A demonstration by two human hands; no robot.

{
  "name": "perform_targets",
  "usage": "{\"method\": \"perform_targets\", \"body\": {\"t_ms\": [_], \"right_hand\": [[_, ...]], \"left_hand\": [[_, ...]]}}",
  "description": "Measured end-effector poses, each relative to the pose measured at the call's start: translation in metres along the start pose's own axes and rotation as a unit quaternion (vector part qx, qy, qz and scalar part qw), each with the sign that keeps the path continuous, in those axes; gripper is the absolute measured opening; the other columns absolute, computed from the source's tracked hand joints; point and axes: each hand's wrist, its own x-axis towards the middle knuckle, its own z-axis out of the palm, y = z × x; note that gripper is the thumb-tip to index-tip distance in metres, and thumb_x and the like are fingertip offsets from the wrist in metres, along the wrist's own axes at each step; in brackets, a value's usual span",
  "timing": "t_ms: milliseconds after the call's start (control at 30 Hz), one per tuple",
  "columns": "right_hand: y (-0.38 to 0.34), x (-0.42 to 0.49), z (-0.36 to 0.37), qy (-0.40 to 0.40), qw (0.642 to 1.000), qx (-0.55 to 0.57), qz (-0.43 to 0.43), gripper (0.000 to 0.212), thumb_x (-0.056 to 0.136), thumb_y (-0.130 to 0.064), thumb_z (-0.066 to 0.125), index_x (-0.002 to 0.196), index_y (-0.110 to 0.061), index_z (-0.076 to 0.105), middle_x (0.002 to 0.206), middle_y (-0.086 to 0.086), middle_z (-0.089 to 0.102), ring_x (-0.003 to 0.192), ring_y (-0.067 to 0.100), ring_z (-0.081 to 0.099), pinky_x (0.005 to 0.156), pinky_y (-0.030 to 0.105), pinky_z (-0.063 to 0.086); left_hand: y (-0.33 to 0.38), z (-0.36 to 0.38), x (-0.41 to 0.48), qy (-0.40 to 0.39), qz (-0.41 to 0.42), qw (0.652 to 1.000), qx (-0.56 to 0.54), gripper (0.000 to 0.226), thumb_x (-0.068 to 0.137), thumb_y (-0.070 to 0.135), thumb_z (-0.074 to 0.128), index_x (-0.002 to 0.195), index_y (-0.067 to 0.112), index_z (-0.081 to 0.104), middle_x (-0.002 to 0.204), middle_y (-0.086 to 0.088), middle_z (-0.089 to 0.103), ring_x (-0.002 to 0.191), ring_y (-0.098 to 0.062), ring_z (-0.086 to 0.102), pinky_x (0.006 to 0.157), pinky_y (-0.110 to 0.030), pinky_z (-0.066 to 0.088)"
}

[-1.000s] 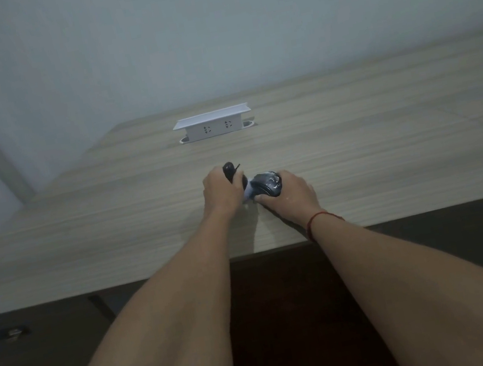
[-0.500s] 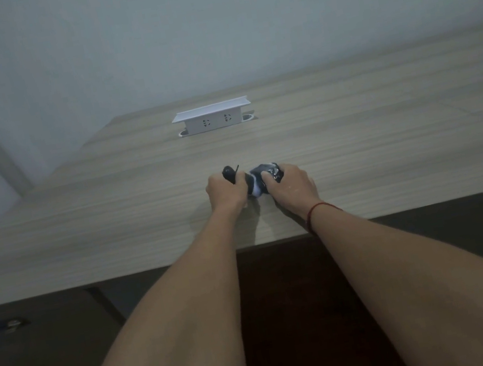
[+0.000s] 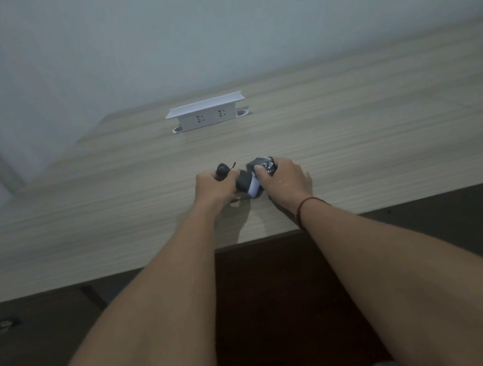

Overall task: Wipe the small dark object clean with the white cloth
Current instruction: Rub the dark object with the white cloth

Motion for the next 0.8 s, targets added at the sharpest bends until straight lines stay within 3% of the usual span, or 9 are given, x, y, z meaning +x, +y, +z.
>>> {"method": "perform_targets", "body": {"t_ms": [67, 200, 400, 467, 600, 733, 800], "right_hand": [[0.001, 0.001, 0.002, 0.0, 1.0, 0.007, 0.003, 0.034, 0.091, -0.046, 0.053, 0.101, -0.017, 0.067, 0.095, 0.004, 0.07, 0.092, 0.025, 0.063, 0.092, 0.043, 0.049], [0.003, -0.001, 0.001, -0.003, 0.999, 0.038, 0.005, 0.03, 0.09, -0.044, 0.056, 0.097, -0.017, 0.068, 0.087, 0.002, 0.07, 0.086, 0.022, 0.064, 0.085, 0.042, 0.054], [0.0, -0.001, -0.004, -0.002, 1.0, 0.025, 0.015, 0.032, 0.09, -0.045, 0.054, 0.097, -0.016, 0.066, 0.09, 0.004, 0.068, 0.089, 0.025, 0.064, 0.09, 0.043, 0.051], [0.001, -0.004, -0.005, -0.007, 0.999, 0.03, 0.011, 0.031, 0.09, -0.045, 0.056, 0.098, -0.017, 0.067, 0.089, 0.002, 0.068, 0.089, 0.024, 0.063, 0.089, 0.041, 0.051], [0.007, -0.005, -0.008, -0.022, 0.998, 0.055, 0.001, 0.028, 0.09, -0.042, 0.058, 0.101, -0.018, 0.068, 0.087, -0.001, 0.066, 0.088, 0.02, 0.062, 0.084, 0.037, 0.052], [0.005, -0.003, -0.007, -0.005, 0.998, 0.06, 0.013, 0.027, 0.09, -0.041, 0.058, 0.097, -0.018, 0.068, 0.089, 0.002, 0.069, 0.087, 0.022, 0.063, 0.087, 0.044, 0.052], [0.003, -0.005, -0.005, -0.011, 0.999, 0.049, 0.008, 0.031, 0.088, -0.045, 0.058, 0.101, -0.02, 0.068, 0.091, 0.0, 0.07, 0.089, 0.022, 0.063, 0.089, 0.044, 0.051]], "left_hand": [[0.0, 0.002, 0.0, 0.018, -0.005, 1.0, -0.019, 0.018, 0.083, 0.026, 0.07, 0.076, 0.011, 0.066, 0.091, -0.014, 0.071, 0.084, -0.027, 0.069, 0.081, -0.046, 0.06], [0.011, 0.019, -0.01, 0.125, -0.023, 0.992, -0.019, 0.034, 0.082, 0.03, 0.069, 0.103, 0.004, 0.07, 0.105, -0.015, 0.072, 0.097, -0.031, 0.069, 0.088, -0.041, 0.058], [0.009, 0.007, -0.008, 0.011, -0.022, 0.998, -0.053, 0.015, 0.085, 0.023, 0.07, 0.076, 0.013, 0.063, 0.09, -0.011, 0.071, 0.075, -0.019, 0.069, 0.079, -0.034, 0.06], [0.009, 0.009, -0.007, 0.041, -0.018, 0.997, -0.065, 0.016, 0.083, 0.024, 0.072, 0.075, 0.011, 0.065, 0.091, -0.011, 0.071, 0.08, -0.023, 0.071, 0.082, -0.035, 0.06], [0.013, 0.019, -0.014, 0.125, -0.018, 0.991, -0.048, 0.029, 0.082, 0.028, 0.071, 0.099, 0.004, 0.071, 0.103, -0.013, 0.072, 0.094, -0.028, 0.07, 0.087, -0.035, 0.057], [0.01, 0.011, -0.012, 0.032, -0.018, 0.998, -0.06, 0.015, 0.083, 0.022, 0.072, 0.075, 0.014, 0.062, 0.091, -0.011, 0.07, 0.081, -0.027, 0.07, 0.078, -0.043, 0.061], [0.004, 0.006, -0.005, 0.038, -0.006, 0.998, -0.044, 0.014, 0.081, 0.023, 0.073, 0.079, 0.012, 0.065, 0.092, -0.012, 0.071, 0.086, -0.029, 0.071, 0.08, -0.043, 0.061]]}}
